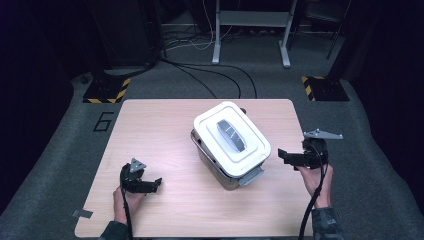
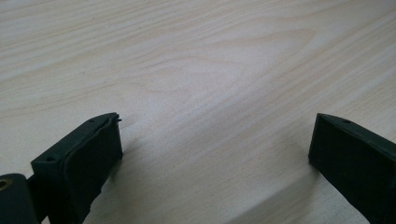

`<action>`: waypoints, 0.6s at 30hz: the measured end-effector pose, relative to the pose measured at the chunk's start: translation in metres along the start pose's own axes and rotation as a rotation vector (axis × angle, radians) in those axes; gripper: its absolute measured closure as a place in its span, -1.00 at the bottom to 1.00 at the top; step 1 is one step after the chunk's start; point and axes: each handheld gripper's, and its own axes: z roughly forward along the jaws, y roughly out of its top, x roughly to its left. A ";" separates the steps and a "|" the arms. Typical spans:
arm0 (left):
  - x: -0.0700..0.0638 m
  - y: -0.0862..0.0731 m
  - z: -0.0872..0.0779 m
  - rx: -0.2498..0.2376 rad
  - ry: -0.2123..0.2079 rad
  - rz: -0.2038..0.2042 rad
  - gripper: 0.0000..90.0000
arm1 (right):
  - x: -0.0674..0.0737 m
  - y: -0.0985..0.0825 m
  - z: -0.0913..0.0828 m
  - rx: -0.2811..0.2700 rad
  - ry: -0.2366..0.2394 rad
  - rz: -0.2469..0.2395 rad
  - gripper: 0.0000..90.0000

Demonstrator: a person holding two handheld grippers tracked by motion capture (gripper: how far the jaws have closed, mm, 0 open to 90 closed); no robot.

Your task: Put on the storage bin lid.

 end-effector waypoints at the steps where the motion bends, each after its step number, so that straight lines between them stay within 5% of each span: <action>1: 0.000 0.000 0.000 0.000 0.000 0.000 -0.95 | -0.002 -0.005 0.001 0.002 -0.006 -0.001 -0.99; 18: 0.000 0.000 0.000 0.000 0.000 0.000 -0.95 | -0.012 -0.090 0.043 0.123 -0.116 0.003 -0.98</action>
